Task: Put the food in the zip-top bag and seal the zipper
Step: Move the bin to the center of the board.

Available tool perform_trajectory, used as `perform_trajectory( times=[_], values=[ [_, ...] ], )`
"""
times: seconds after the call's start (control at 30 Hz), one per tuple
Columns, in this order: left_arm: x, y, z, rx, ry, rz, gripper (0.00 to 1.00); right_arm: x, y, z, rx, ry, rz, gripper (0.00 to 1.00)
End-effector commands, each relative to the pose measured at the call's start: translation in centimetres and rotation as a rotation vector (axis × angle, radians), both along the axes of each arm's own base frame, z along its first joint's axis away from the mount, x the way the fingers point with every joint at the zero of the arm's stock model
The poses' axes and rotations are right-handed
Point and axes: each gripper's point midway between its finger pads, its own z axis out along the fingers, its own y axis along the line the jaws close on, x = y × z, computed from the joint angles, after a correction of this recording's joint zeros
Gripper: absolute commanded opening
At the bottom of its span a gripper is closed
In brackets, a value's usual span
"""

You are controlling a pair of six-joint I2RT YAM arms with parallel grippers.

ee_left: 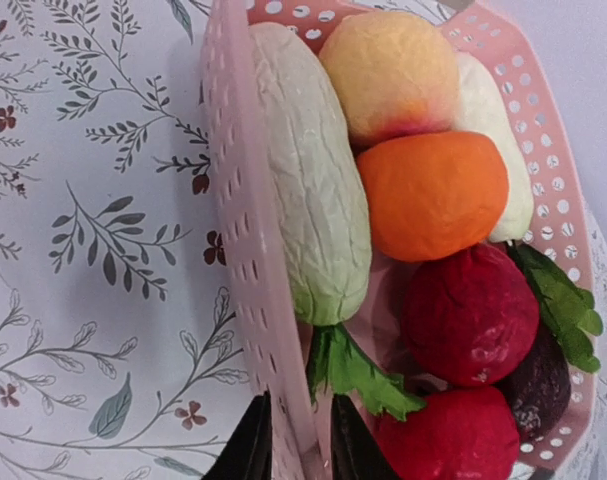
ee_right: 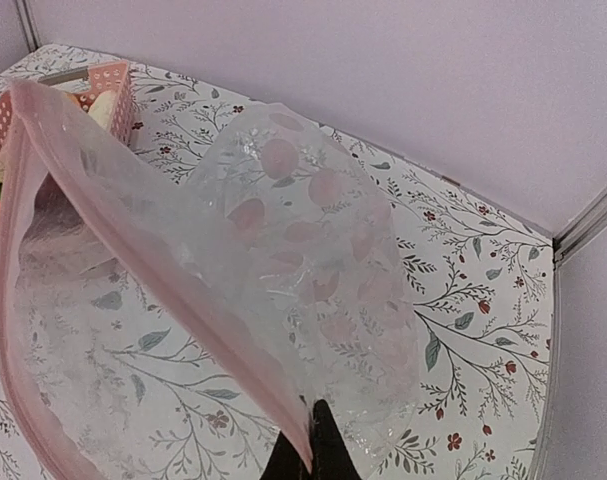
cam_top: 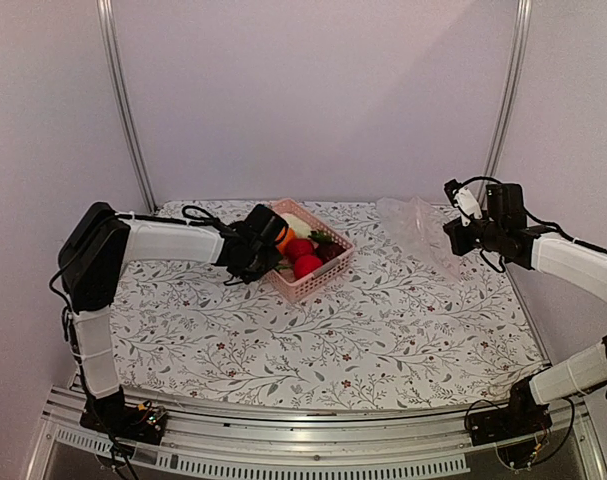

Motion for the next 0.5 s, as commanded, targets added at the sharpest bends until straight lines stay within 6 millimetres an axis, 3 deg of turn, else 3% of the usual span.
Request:
perform_trajectory(
  times=[0.0, 0.47],
  values=[
    [-2.4, 3.0, -0.5, 0.101, 0.061, -0.024, 0.18, -0.2, 0.0, -0.5, 0.003, 0.011, 0.014, 0.0],
    [-7.5, 6.3, 0.6, 0.261, 0.065, -0.281, 0.06, -0.2, -0.2, -0.6, -0.009, 0.01, 0.011, 0.0]
  ],
)
